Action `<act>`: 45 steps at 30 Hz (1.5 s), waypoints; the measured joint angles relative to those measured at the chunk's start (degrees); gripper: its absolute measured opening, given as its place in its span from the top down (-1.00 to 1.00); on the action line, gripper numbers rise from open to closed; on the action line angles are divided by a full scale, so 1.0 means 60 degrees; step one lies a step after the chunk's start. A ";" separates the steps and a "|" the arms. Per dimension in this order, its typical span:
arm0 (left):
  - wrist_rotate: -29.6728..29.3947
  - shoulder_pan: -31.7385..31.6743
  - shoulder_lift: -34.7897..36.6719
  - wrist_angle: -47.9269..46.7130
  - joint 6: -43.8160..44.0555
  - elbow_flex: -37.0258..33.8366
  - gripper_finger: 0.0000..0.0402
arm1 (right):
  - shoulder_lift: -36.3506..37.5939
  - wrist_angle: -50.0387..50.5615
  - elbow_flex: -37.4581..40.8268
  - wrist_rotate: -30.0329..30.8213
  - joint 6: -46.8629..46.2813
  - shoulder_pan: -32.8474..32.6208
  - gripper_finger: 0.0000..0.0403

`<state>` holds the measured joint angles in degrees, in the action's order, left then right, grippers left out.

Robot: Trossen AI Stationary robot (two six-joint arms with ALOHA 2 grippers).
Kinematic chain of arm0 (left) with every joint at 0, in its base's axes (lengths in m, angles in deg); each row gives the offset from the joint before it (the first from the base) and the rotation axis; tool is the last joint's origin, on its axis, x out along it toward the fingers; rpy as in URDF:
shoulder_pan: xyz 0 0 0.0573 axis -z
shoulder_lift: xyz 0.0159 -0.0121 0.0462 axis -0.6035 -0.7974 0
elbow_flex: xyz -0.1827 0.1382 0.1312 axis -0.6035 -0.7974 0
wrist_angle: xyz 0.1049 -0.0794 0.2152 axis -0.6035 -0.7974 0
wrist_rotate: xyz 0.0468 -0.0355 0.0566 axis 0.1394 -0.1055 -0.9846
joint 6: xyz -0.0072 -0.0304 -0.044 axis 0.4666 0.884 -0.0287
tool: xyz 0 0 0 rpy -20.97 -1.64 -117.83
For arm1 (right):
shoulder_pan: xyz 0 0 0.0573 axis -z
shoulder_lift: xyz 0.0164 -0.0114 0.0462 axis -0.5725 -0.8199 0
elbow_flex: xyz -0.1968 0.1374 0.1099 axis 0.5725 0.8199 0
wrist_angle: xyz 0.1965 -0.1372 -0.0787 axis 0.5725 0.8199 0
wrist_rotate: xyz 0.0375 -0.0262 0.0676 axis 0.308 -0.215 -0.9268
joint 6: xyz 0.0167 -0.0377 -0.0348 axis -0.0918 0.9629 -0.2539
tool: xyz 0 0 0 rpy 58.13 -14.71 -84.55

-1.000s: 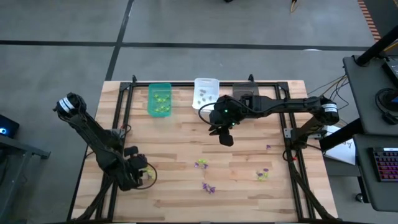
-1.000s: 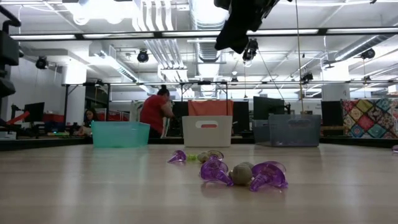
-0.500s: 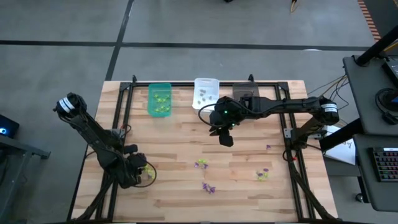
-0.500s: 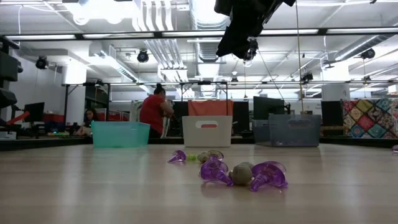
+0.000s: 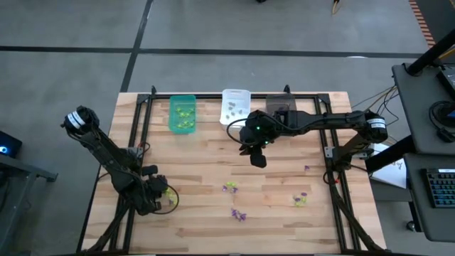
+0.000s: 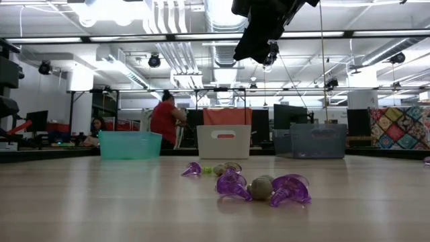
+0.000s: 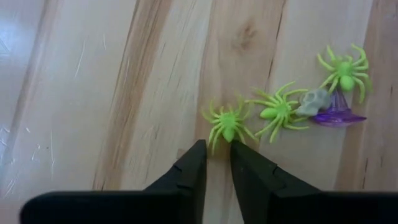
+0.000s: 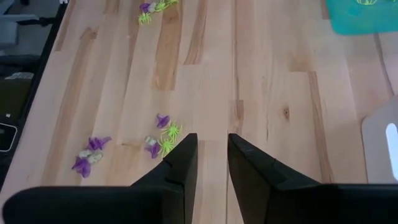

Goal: Sort Halloween decoration
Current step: Put the green spider toy into the blue bin

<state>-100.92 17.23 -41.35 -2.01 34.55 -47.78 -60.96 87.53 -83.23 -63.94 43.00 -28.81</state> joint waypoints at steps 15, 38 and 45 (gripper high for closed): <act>-0.0004 0.0000 0.0000 0.0028 0.0000 0.0094 1.00 | 0.0000 0.0000 0.0007 0.0000 -0.0003 0.0000 0.61; -0.2012 -0.0266 0.0000 -0.2817 0.0586 0.2512 1.00 | 0.0000 0.0033 0.0011 0.0000 -0.0002 -0.0028 0.61; -0.2288 -0.1870 0.0000 -0.3260 -0.0143 0.3187 1.00 | 0.0000 0.0606 0.0011 -0.0002 -0.0153 -0.0221 0.61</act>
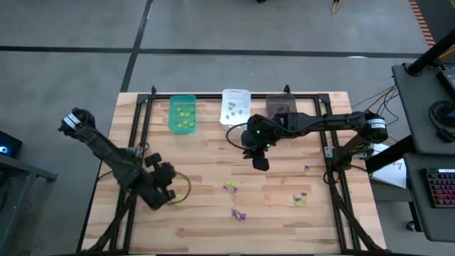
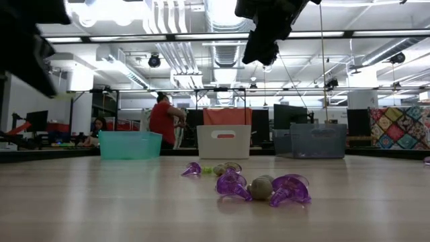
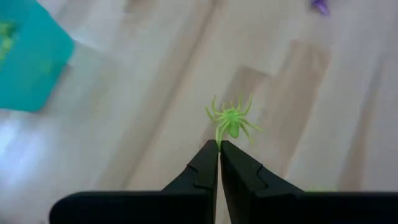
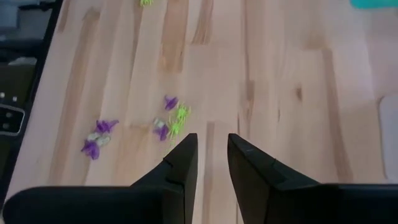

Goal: Sort Halloween decoration
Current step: Put the green spider toy into the blue bin

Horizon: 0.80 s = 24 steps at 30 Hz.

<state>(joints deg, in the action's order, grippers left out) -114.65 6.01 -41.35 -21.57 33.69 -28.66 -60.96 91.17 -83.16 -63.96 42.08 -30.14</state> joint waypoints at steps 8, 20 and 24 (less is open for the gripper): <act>-0.0021 -0.2829 0.0010 -0.0002 -0.2717 0.0212 1.00 | 0.0000 0.0993 0.0004 0.0001 -0.0327 -0.0407 0.61; -0.0082 -0.7663 0.0321 0.0629 -0.6870 0.0354 1.00 | 0.0007 0.1977 0.0103 0.0002 -0.1222 -0.1312 0.61; 0.0672 -0.9249 0.0283 0.1067 -0.7289 0.0340 1.00 | 0.0011 0.1999 0.0153 0.0006 -0.1503 -0.1613 0.61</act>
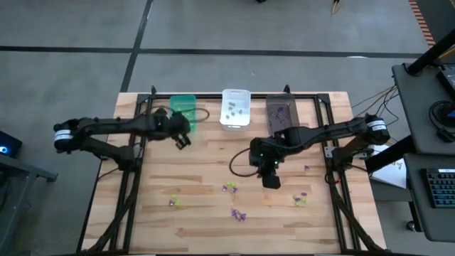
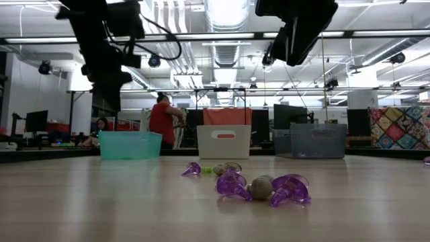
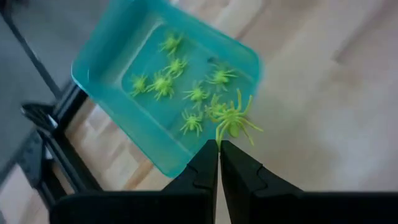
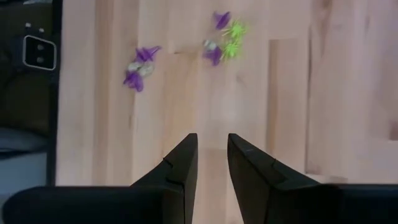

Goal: Sort Halloween decoration
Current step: Put the green spider toy into the blue bin, then put the purple witch hat toy into the gray bin

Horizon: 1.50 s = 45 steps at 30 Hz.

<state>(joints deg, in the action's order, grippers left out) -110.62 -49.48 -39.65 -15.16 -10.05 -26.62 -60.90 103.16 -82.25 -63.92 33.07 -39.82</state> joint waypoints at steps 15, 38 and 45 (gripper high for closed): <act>0.0865 -0.2602 -0.1132 0.2474 -0.1899 -0.0015 1.00 | 0.0000 -0.0021 0.0011 0.0025 -0.0575 -0.0730 0.61; 0.0852 -0.2943 -0.2257 0.3152 -0.2198 -0.0022 0.71 | 0.0000 -0.0018 0.0030 0.0255 -0.0745 -0.0774 0.61; 0.1122 -0.2765 -0.2078 0.3314 -0.2150 -0.0022 0.60 | 0.0000 -0.0018 0.0040 0.0255 -0.0745 -0.0774 0.61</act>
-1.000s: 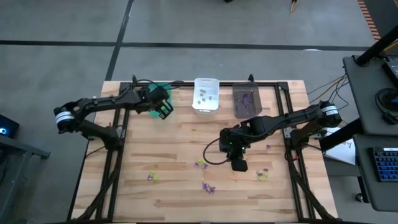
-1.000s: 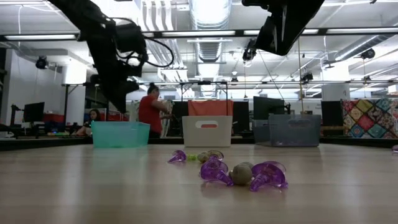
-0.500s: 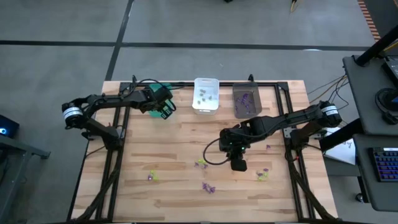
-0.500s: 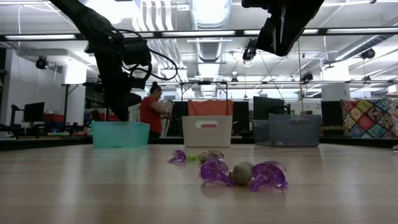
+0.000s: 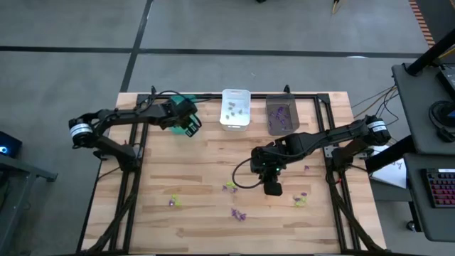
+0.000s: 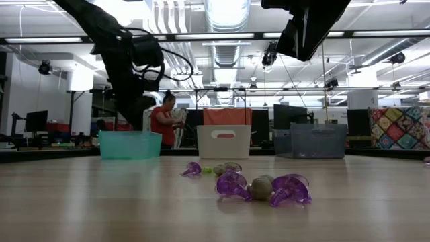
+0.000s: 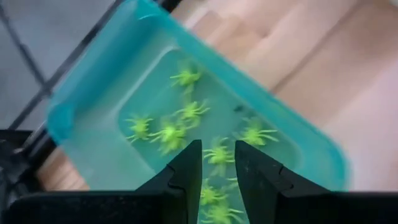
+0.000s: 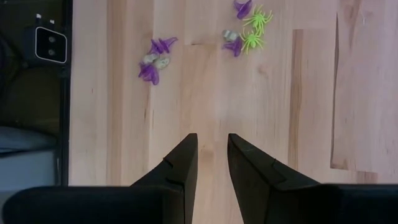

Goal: Sort Halloween decoration
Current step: Put the purple witch hat toy into the gray bin

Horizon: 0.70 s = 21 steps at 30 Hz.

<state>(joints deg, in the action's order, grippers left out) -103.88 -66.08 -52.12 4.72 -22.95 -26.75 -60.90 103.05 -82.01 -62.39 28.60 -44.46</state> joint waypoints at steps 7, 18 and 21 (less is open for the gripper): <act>0.0846 0.0543 0.0794 0.0004 0.0314 0.0000 0.61 | 0.0000 -0.0003 0.0000 0.0014 0.0002 0.0000 0.61; 0.1819 0.2745 0.1956 0.0768 0.1066 -0.0004 0.62 | 0.0000 -0.0018 0.0018 0.0591 0.0095 -0.0194 0.61; 0.1812 0.3734 0.1912 0.1373 0.1122 -0.0004 0.62 | 0.0000 -0.0067 0.0021 0.0600 0.0095 -0.0274 0.61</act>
<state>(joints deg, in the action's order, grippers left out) -93.01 -43.67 -40.65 12.96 -16.21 -26.77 -60.90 102.65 -81.88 -58.79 29.17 -46.10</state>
